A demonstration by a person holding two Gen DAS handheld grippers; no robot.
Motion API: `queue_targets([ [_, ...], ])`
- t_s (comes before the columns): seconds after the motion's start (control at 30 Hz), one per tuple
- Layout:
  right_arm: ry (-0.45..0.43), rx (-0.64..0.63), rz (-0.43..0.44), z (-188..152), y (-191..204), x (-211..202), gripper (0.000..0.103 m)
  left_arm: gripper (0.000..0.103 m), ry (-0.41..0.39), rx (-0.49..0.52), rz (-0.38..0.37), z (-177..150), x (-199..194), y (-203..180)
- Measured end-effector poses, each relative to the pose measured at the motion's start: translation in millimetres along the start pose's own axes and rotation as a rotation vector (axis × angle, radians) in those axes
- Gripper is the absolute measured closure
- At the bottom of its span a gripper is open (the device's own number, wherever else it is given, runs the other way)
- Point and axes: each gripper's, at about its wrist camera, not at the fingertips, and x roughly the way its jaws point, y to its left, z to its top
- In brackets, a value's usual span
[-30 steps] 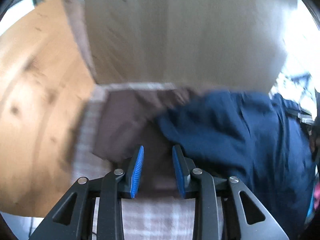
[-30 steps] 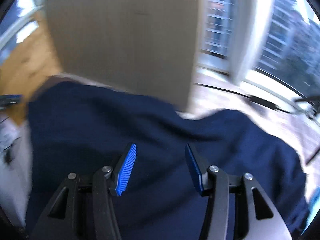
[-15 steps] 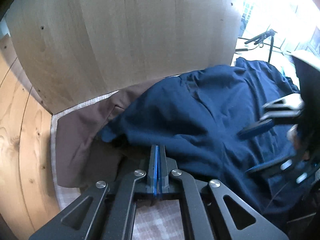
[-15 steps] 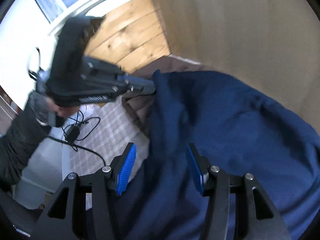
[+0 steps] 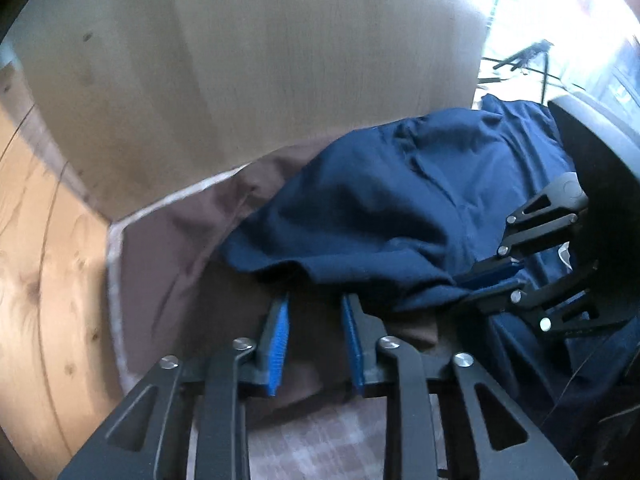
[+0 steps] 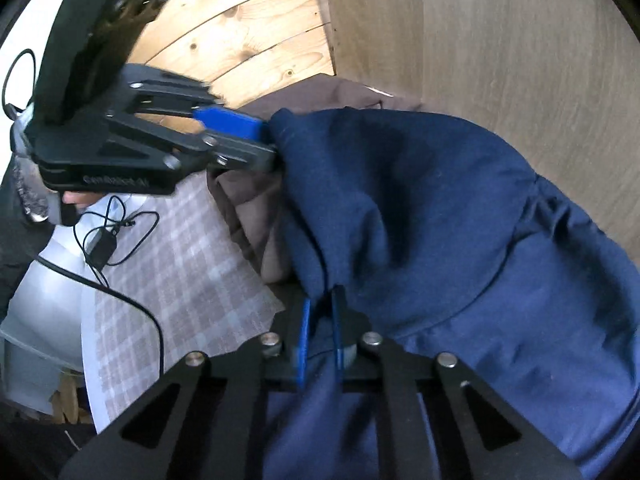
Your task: Fold clothes
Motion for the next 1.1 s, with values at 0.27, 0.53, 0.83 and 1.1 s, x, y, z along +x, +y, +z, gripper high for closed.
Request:
queue_targets([
  [0.27,-0.006,0.054,0.062,-2,-7,-5,0.090,0.103,0.067,-0.004,-0.037,8,0,-7],
  [0.53,-0.026,0.004,0.044,6,10,-1,0.092,0.103,0.090,-0.046,-0.031,-16,-38,3],
  [0.83,-0.057,-0.037,-0.060,14,15,-16,0.092,0.102,0.039,-0.157,-0.037,10,-32,27],
  [1.1,-0.046,0.084,-0.127,19,-26,-24,0.090,0.100,0.064,-0.194,0.013,-4,-25,52],
])
